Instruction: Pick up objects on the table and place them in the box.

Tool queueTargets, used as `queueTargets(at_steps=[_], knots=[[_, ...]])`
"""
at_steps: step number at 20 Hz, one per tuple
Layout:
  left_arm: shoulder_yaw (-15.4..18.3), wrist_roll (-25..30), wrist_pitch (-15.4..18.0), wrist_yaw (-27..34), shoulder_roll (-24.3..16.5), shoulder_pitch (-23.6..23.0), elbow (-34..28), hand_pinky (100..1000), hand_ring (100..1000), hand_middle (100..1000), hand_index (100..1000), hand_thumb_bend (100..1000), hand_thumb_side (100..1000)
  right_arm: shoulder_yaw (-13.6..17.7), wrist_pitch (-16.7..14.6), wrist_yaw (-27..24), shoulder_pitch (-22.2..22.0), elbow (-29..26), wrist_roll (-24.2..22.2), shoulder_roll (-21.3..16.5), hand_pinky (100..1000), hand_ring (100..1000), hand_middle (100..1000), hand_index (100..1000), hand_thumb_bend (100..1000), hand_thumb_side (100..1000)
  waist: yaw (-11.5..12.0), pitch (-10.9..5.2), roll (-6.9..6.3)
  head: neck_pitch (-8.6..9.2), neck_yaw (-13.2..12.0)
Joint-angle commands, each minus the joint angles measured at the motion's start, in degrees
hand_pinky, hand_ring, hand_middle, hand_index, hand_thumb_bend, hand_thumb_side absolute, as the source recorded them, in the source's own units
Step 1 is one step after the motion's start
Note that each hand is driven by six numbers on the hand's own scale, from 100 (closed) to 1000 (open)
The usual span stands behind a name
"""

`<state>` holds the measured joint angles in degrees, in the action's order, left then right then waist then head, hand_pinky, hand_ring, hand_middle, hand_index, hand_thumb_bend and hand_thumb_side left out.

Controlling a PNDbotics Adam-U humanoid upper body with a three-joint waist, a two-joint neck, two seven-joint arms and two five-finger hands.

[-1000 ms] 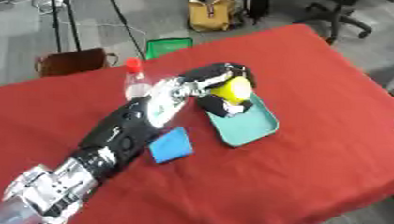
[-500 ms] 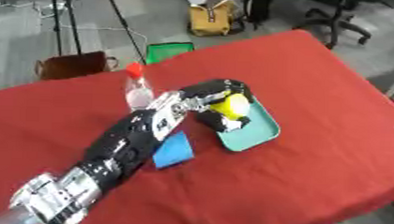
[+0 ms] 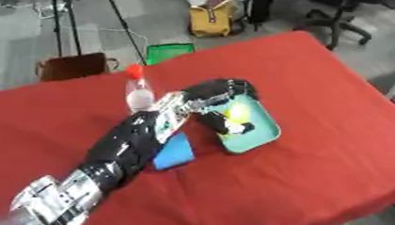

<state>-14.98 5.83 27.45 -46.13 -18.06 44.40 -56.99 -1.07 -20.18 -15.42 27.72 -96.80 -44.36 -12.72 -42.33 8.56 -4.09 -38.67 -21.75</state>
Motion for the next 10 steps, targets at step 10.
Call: queueTargets(at_steps=[10], knots=[[2.2, -6.9, -4.3, 4.8, -1.5, -0.5, -4.7, 650, 909, 890, 884, 705, 494, 0.5, -7.1, -0.3, 0.3, -1.0, -6.7, -0.5, 608, 552, 668, 761, 245, 484, 1.2, -0.67, 1.31, 0.52, 0.4]])
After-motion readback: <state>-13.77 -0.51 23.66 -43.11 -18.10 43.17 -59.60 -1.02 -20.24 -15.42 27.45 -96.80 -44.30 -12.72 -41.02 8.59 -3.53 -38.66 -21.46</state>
